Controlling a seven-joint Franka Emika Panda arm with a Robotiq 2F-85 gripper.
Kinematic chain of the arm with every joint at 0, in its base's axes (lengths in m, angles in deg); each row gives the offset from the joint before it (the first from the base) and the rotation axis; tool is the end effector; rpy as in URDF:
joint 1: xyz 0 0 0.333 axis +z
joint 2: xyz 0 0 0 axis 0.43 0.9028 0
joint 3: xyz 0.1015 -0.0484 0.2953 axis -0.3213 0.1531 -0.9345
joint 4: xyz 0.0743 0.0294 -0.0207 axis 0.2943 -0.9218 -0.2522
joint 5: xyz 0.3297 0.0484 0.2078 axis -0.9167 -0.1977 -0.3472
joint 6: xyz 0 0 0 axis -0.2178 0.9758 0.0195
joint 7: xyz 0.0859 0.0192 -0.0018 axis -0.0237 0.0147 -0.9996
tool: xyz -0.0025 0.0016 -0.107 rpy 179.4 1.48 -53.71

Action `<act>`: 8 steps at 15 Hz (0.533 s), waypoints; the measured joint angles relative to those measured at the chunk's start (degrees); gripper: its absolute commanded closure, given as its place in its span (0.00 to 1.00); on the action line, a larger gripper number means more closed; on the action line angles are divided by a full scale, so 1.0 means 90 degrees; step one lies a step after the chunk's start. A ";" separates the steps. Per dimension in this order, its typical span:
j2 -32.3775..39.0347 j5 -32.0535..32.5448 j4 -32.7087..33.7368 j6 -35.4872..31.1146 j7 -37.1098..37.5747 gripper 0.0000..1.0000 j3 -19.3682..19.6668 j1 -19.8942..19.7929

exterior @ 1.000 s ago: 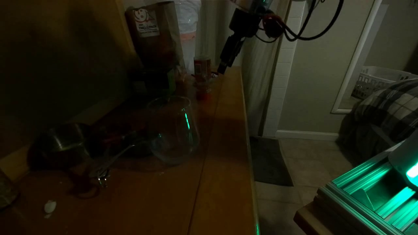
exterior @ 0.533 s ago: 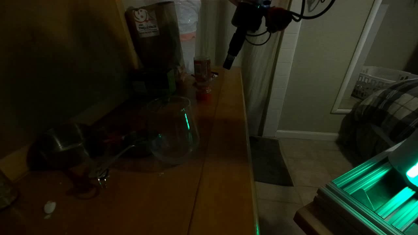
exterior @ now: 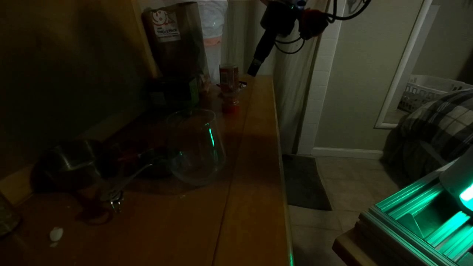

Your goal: Put the bottle upright

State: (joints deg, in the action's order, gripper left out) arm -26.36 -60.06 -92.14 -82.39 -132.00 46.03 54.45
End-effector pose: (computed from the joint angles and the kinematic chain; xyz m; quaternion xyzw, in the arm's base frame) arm 0.4138 0.2005 0.3170 -0.8613 -0.4508 -0.1493 0.1806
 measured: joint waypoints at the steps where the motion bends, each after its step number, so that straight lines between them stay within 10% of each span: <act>1: 0.0006 -0.0248 0.0019 -0.0027 -0.0187 0.00 -0.0166 -0.0156; 8: 0.0207 -0.1777 0.0128 -0.0226 -0.1674 0.00 -0.0825 -0.0844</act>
State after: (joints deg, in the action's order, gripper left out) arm -24.49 -76.06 -90.98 -84.43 -147.06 38.60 46.86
